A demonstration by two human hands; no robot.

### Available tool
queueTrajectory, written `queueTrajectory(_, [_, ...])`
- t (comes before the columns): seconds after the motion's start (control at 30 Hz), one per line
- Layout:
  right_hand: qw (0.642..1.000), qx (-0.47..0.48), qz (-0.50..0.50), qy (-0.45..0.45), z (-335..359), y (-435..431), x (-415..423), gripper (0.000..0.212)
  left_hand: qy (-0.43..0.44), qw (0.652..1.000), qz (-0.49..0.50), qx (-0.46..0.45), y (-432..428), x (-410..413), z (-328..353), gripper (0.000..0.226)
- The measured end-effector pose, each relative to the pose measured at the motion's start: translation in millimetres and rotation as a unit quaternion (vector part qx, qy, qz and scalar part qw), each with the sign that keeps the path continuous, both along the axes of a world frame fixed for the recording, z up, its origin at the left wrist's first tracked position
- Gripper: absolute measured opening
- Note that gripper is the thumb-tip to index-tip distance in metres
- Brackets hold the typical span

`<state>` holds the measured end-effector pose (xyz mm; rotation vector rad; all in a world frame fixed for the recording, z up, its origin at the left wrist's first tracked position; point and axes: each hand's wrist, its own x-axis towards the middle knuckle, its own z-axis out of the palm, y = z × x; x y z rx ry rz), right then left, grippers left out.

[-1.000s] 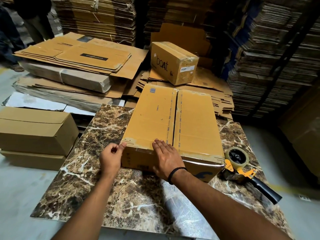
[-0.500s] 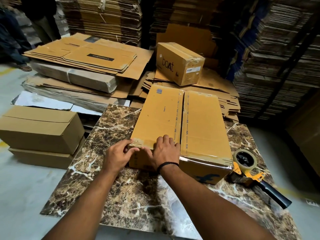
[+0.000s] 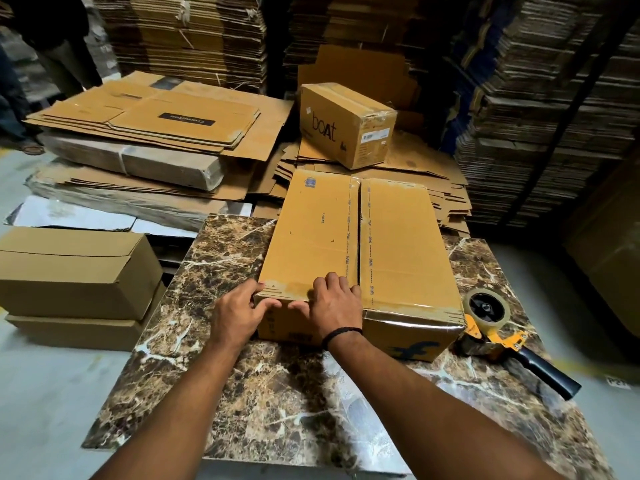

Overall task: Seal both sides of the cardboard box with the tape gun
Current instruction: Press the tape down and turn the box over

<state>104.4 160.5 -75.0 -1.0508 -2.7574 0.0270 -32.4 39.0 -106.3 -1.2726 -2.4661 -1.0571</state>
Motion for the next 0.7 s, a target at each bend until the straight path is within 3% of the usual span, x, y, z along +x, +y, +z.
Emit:
queueTrajectory(0.17, [0.997,-0.037,0.059,-0.032,0.8,7.8,10.3,0.065,0.129,0.990,0.044,-0.039,-3.9,4.3,-3.4,0.069])
queueTrajectory(0.23, [0.996,-0.067,0.057,-0.022,9.9,12.7,15.8,0.061,0.158,0.983,0.070,-0.056,1.0,6.8,-2.9,0.068])
queueTrajectory(0.37, [1.000,-0.011,0.016,0.009,8.6,24.6,41.4,0.055,0.196,0.976,-0.004,-0.098,22.8,14.5,3.2,0.063])
queueTrajectory(0.53, [0.997,0.043,-0.028,0.058,-10.2,20.1,45.7,0.049,0.190,0.976,-0.096,-0.053,34.2,26.5,-4.2,0.040])
queueTrajectory(0.7, [0.996,0.032,-0.030,0.083,-15.2,22.6,44.3,0.047,0.184,0.977,-0.088,-0.066,34.0,27.8,-7.3,0.042])
